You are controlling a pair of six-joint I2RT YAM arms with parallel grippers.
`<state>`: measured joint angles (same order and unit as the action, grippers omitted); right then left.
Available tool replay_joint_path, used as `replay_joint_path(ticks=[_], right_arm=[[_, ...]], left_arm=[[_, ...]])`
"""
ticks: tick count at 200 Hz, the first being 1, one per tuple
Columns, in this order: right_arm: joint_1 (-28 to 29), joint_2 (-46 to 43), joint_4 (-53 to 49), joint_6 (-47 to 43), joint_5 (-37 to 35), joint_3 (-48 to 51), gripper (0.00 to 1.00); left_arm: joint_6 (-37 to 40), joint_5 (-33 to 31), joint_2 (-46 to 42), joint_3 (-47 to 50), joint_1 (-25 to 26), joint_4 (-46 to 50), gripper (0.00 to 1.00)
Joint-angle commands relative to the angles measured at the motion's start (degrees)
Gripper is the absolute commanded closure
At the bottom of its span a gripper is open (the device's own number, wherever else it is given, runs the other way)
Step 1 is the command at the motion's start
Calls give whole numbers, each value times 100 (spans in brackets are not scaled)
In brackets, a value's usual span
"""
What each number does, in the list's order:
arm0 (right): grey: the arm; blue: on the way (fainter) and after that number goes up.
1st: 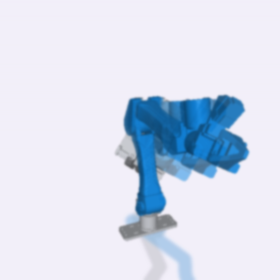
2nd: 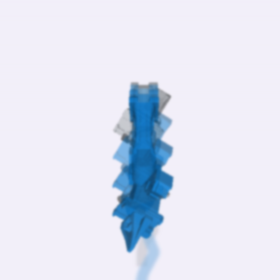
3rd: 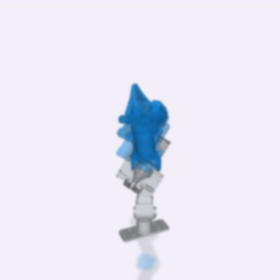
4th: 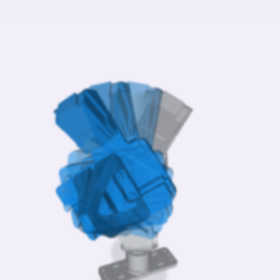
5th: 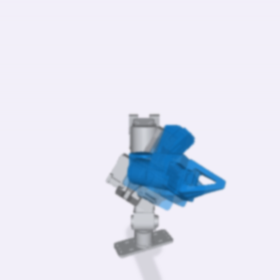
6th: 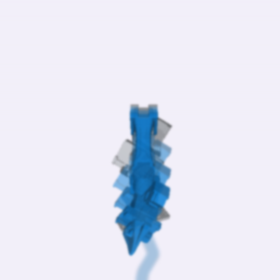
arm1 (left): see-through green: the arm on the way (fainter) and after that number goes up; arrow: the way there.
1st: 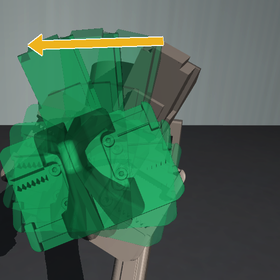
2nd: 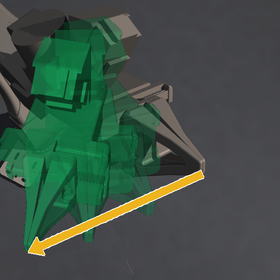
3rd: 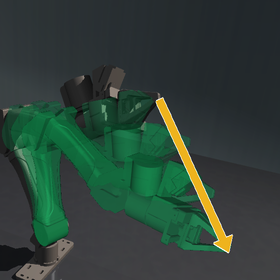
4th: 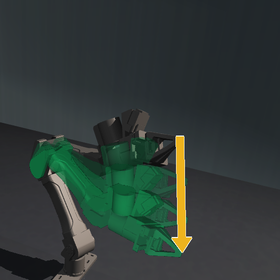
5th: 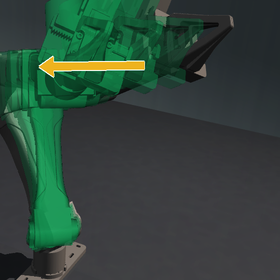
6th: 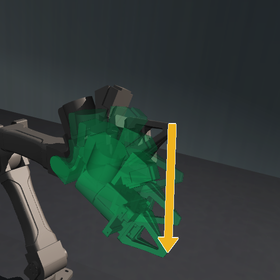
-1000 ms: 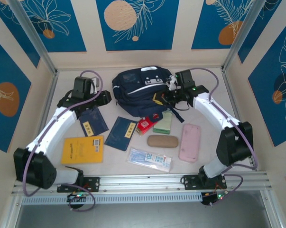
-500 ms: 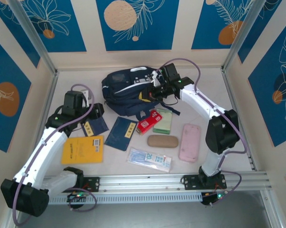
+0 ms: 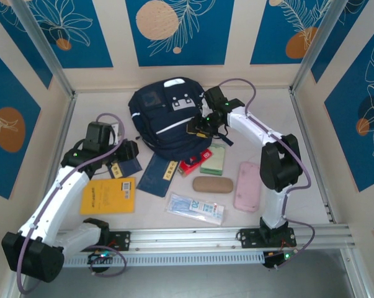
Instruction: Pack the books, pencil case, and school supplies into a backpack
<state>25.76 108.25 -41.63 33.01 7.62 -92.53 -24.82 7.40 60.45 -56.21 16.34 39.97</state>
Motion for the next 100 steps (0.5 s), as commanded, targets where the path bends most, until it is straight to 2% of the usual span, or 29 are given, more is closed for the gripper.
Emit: replay_joint_path(ticks=[1, 33, 42, 67, 72, 88, 100], right_arm=[[-5, -557, -62, 18, -660, 141, 52], [-98, -1286, 28, 305, -1417, 686, 49], [-160, -1543, 102, 372, -1536, 894, 47], [-370, -2353, 420, 588, -1835, 1618, 40], [-417, -2531, 484, 636, -1887, 1779, 39], [-611, -3094, 689, 842, -1839, 2297, 35], [-775, -3478, 882, 964, -1614, 2680, 34]], left_arm=[[537, -17, 447, -446, 318, 130, 42], [1595, -1226, 1582, -1426, 1564, 181, 41], [1901, -1390, 1955, -1710, 1813, 180, 40], [2398, -1275, 2894, -2430, 1933, 110, 35], [2484, -1265, 3076, -2599, 1934, 139, 32], [2861, -843, 3686, -3176, 1958, 313, 14], [2992, -615, 4135, -3589, 1965, 443, 13]])
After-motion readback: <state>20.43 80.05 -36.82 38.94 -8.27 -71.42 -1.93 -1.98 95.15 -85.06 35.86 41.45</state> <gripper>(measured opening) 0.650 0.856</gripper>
